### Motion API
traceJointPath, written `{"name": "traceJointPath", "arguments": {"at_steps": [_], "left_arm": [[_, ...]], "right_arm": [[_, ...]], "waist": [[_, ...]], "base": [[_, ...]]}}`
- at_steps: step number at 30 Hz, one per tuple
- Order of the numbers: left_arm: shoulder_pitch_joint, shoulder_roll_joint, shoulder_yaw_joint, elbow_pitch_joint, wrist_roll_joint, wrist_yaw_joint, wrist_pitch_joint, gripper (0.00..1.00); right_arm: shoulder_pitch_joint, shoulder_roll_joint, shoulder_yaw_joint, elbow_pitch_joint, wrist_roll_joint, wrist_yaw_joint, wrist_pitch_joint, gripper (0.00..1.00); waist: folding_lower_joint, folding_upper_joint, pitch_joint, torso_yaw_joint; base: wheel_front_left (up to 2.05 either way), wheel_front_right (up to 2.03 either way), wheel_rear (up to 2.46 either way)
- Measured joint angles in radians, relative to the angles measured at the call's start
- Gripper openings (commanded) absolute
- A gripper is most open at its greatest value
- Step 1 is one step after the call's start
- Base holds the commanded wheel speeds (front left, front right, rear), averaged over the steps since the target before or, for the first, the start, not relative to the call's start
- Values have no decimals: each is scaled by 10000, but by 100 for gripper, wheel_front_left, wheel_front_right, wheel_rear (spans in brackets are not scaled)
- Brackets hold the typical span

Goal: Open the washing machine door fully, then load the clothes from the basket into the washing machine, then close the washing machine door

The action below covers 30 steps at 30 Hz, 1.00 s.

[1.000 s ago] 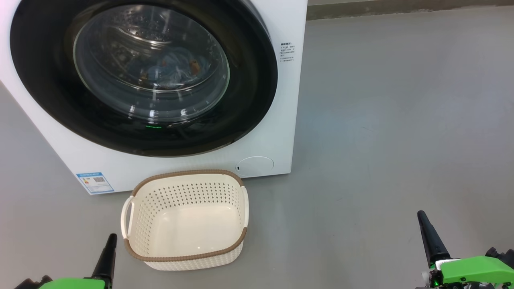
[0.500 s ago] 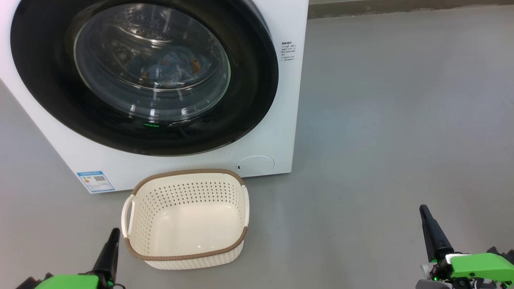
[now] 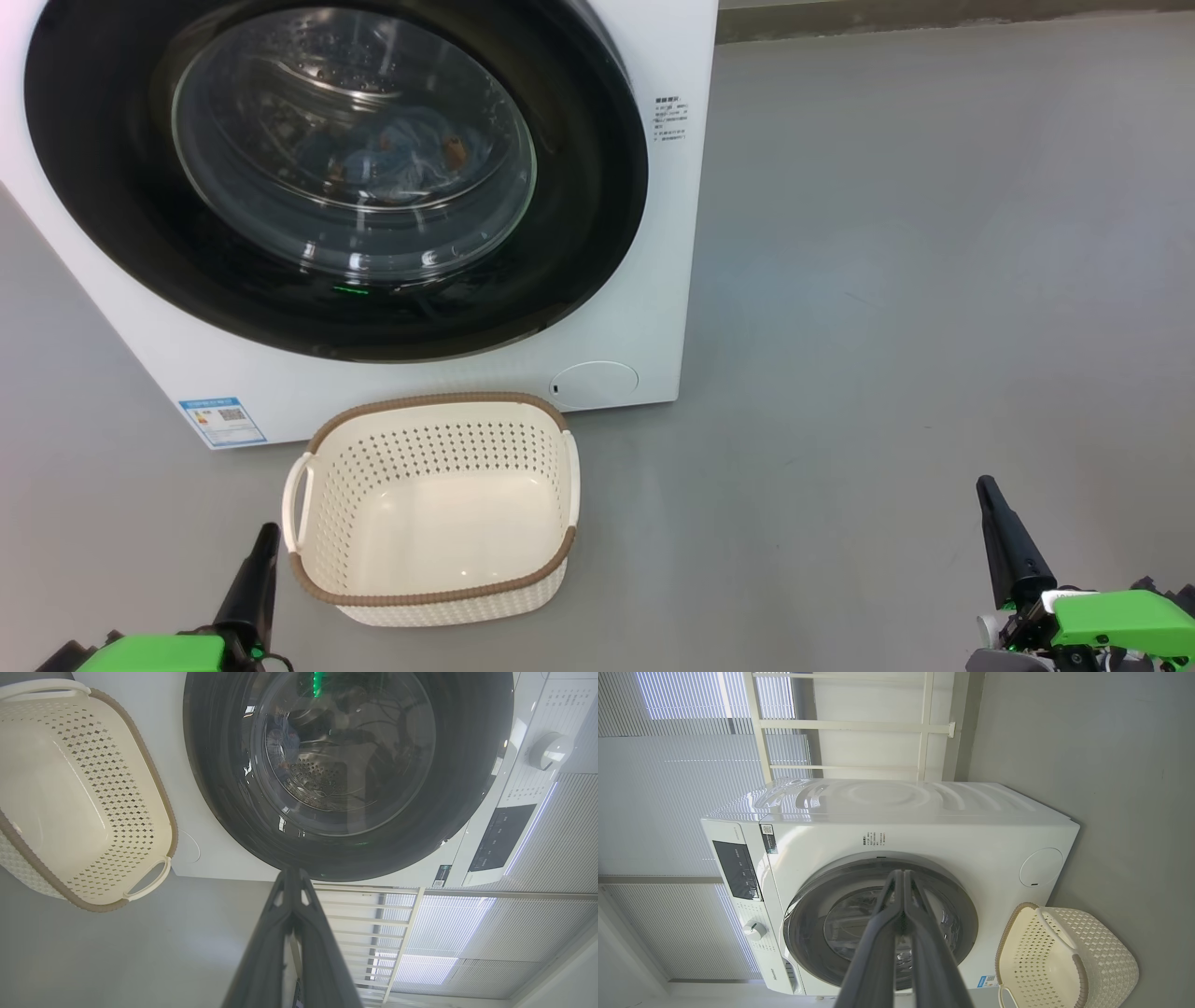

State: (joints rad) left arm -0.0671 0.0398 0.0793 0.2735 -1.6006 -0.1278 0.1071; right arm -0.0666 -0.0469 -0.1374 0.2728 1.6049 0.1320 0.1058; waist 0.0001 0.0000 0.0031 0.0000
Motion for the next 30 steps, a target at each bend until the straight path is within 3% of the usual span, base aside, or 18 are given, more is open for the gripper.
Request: {"name": "traceJointPath", "arguments": {"at_steps": [30], "left_arm": [[0, -4, 0, -2, -6, 0, 0, 0]], "right_arm": [[-1, 2, 0, 0, 0, -2, 0, 0]], "waist": [[0, 0, 0, 0]], "base": [[0, 0, 0]]}}
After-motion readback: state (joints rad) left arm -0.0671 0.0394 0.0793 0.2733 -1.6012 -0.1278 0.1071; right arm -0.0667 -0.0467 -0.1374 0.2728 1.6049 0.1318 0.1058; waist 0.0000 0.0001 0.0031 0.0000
